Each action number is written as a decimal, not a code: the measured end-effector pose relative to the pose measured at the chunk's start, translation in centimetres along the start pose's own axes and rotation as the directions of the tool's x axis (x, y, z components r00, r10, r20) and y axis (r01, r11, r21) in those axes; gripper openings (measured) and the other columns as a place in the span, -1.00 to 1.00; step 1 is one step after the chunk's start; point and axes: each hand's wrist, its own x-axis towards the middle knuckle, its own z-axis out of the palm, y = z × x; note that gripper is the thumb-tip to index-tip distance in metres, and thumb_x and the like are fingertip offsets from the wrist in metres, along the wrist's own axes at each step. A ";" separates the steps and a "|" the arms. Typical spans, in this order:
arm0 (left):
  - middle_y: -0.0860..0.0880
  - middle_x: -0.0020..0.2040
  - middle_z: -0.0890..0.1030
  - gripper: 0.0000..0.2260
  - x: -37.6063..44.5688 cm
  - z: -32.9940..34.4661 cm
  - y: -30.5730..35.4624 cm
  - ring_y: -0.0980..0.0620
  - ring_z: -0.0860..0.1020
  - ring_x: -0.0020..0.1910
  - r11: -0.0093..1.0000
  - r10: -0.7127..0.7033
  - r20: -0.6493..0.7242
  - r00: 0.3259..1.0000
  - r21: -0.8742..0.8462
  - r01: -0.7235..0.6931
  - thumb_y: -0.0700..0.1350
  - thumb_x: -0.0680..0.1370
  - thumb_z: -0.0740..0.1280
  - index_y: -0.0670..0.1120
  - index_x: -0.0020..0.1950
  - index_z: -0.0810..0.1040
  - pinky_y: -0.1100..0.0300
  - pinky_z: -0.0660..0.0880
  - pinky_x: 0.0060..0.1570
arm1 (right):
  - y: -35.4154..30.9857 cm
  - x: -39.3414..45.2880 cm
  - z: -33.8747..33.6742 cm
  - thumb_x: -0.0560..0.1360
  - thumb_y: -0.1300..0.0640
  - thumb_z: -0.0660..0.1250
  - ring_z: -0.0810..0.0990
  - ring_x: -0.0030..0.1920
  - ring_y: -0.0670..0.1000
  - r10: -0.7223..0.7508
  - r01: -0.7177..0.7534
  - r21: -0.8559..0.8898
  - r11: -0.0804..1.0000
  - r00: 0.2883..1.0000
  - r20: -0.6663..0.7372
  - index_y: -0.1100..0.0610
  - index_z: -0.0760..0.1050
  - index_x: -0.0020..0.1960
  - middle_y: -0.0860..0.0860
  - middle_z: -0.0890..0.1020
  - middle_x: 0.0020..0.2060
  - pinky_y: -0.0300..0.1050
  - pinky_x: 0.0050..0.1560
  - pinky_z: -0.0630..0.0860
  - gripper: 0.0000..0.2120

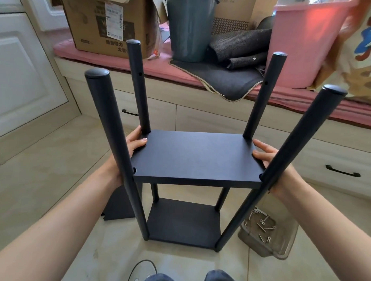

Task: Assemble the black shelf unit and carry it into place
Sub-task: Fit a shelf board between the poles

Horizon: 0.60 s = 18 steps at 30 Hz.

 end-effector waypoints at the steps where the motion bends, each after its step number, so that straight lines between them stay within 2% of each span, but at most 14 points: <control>1: 0.09 0.16 0.69 -0.66 0.1 -0.1 -0.1 0.02 0.71 0.01 1.000 -0.010 0.002 1.000 -0.008 0.010 -0.17 0.68 0.23 0.25 0.31 0.51 0.17 0.63 -0.25 | 0.0 0.0 -0.1 0.56 0.31 0.27 0.65 0.02 0.17 -0.003 0.003 -0.002 1.000 1.000 0.000 0.08 0.47 0.38 0.16 0.62 0.17 -0.02 -0.18 0.63 -0.59; 4: 0.04 0.19 0.68 -0.62 0.4 0.0 0.1 -0.03 0.70 0.03 0.999 -0.032 0.012 0.999 -0.007 0.033 -0.16 0.67 0.24 0.24 0.40 0.47 0.14 0.64 -0.23 | 0.3 -0.1 -0.4 0.55 0.29 0.31 0.68 -0.03 0.13 -0.006 0.006 -0.022 1.000 1.000 0.022 0.04 0.44 0.40 0.13 0.64 0.13 -0.05 -0.26 0.65 -0.56; 6: 0.01 0.26 0.63 -0.60 0.4 0.2 0.2 -0.06 0.68 0.06 0.999 -0.033 0.026 0.999 0.023 0.032 -0.16 0.66 0.24 0.22 0.44 0.44 0.10 0.64 -0.19 | 0.8 -0.1 -0.6 0.55 0.27 0.31 0.67 0.03 0.14 0.003 -0.002 -0.032 0.999 0.999 0.039 0.04 0.41 0.43 0.13 0.62 0.17 -0.05 -0.23 0.64 -0.53; 9: 0.06 0.28 0.59 -0.60 0.4 0.3 0.1 -0.01 0.69 0.02 0.999 -0.012 0.023 1.000 0.053 0.010 -0.18 0.66 0.24 0.26 0.38 0.44 0.14 0.64 -0.20 | 1.4 -0.1 -0.9 0.56 0.26 0.30 0.64 0.10 0.16 0.007 -0.007 -0.003 1.000 0.997 0.073 0.07 0.41 0.44 0.14 0.62 0.22 -0.02 -0.14 0.62 -0.54; 12: 0.10 0.23 0.62 -0.60 0.3 -0.1 -0.5 0.01 0.71 -0.02 0.999 -0.008 0.016 1.000 0.041 0.007 -0.16 0.65 0.27 0.30 0.36 0.44 0.16 0.64 -0.25 | 1.5 -0.2 -1.2 0.56 0.24 0.30 0.65 0.10 0.14 -0.001 -0.001 0.010 1.000 0.993 0.116 0.09 0.44 0.41 0.12 0.63 0.22 -0.07 -0.18 0.64 -0.57; 14: 0.12 0.20 0.65 -0.59 0.3 -0.3 -0.8 0.03 0.71 -0.03 1.000 -0.009 0.014 1.000 0.014 0.009 -0.15 0.65 0.29 0.30 0.38 0.44 0.17 0.63 -0.27 | 1.7 -0.1 -1.3 0.56 0.24 0.29 0.65 0.08 0.13 -0.003 0.001 0.011 1.000 0.989 0.146 0.12 0.47 0.38 0.14 0.63 0.21 -0.10 -0.19 0.64 -0.61; 18: 0.22 0.24 0.55 -0.55 0.1 -0.1 -1.6 0.16 0.70 -0.04 0.998 0.012 -0.001 1.000 0.054 -0.012 -0.17 0.66 0.26 0.27 0.45 0.37 0.23 0.62 -0.26 | 2.6 0.0 -1.4 0.58 0.25 0.25 0.66 0.06 0.13 0.036 -0.035 -0.005 0.999 0.987 0.155 0.15 0.49 0.35 0.15 0.64 0.20 -0.11 -0.19 0.65 -0.66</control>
